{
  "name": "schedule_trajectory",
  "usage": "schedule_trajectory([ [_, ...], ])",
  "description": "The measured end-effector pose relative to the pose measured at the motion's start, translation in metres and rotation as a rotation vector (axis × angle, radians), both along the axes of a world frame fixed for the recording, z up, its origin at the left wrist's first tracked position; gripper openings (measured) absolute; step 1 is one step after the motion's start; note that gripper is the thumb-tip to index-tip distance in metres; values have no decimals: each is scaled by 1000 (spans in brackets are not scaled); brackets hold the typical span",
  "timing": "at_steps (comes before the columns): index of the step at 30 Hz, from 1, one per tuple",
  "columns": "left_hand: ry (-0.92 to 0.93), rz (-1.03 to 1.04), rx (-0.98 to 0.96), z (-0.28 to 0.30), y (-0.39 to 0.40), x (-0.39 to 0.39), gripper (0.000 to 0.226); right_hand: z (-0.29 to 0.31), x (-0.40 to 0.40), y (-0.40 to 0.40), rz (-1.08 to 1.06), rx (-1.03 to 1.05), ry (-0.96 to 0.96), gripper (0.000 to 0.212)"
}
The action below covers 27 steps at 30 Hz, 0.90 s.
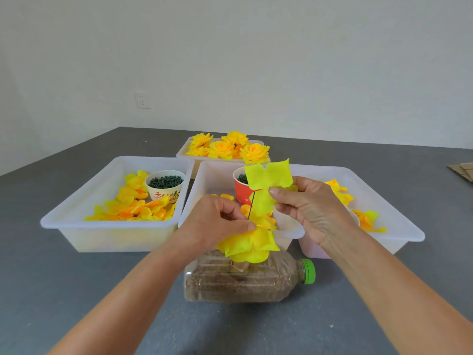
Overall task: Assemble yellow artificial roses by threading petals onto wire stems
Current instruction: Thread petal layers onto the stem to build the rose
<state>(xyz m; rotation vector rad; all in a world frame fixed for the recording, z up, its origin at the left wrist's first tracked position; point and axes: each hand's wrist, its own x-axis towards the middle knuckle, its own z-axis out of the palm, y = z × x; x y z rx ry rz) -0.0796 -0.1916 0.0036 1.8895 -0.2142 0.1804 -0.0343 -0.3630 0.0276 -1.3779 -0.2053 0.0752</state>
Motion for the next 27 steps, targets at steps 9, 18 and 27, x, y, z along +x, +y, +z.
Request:
schedule_trajectory([
  [9, 24, -14, -41, 0, 0, -1, 21, -3, 1, 10, 29, -126, -108, 11],
  [18, 13, -13, -26, -1, 1, 0, 20, -3, 0, 9, 126, -137, -283, 21],
  [27, 5, -14, -11, -2, 1, 1, 17, 1, -5, 10, 118, -262, -553, 26],
])
